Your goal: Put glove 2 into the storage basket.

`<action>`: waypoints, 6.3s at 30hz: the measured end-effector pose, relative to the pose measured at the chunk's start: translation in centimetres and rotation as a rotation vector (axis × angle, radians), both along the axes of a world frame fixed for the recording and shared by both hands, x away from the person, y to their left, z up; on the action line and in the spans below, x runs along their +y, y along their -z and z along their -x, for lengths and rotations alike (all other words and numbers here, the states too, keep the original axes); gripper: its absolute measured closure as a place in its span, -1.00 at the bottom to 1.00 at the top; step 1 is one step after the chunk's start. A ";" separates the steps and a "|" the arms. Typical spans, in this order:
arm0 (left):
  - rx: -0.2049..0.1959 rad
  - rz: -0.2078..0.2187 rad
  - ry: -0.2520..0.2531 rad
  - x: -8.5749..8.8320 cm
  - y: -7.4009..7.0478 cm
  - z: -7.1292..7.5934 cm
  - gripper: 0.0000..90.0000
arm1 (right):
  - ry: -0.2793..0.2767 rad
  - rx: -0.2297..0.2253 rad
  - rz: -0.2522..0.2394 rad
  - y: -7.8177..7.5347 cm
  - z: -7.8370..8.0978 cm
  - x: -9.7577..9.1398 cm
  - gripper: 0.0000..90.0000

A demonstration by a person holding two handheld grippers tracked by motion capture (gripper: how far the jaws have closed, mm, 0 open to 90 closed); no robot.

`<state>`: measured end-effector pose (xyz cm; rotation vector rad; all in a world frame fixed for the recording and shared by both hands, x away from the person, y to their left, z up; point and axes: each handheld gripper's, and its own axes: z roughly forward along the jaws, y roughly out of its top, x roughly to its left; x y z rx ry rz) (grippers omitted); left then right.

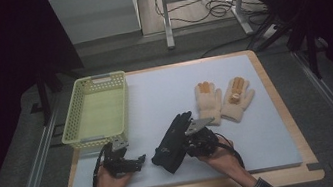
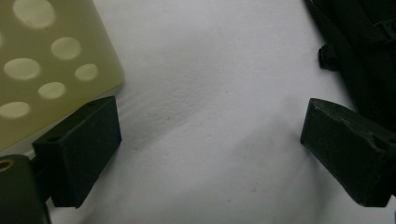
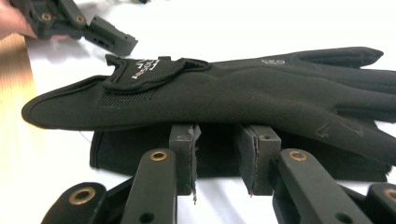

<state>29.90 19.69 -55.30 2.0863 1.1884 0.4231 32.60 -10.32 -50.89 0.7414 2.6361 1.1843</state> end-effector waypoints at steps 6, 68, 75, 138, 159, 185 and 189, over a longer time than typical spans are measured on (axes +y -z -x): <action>0.000 0.000 0.000 0.0 0.0 0.0 -0.88 | -0.011 0.010 0.019 0.8 -0.5 1.2 0.51; 0.128 -0.112 0.160 -12.7 -2.2 -2.4 -1.00 | 0.293 -0.079 0.069 2.3 0.1 -13.7 -0.43; 0.148 -0.130 0.178 -13.1 -2.0 -2.1 -1.00 | 0.292 -0.079 0.070 2.3 0.1 -13.7 -0.44; 0.177 -0.101 -0.348 9.4 -10.2 -10.9 0.49 | 0.290 -0.083 0.071 2.4 0.1 -13.7 -0.45; 0.369 -0.274 -0.471 12.4 -6.3 -16.6 0.27 | 0.290 -0.082 0.066 2.4 0.0 -13.7 -0.45; 0.105 -0.040 -0.229 10.9 -9.6 -10.8 -0.97 | 0.290 -0.081 0.071 2.4 0.0 -13.7 -0.45; 0.027 -0.014 -0.185 9.8 -10.0 -9.6 -0.97 | 0.289 -0.081 0.070 2.4 0.0 -13.7 -0.45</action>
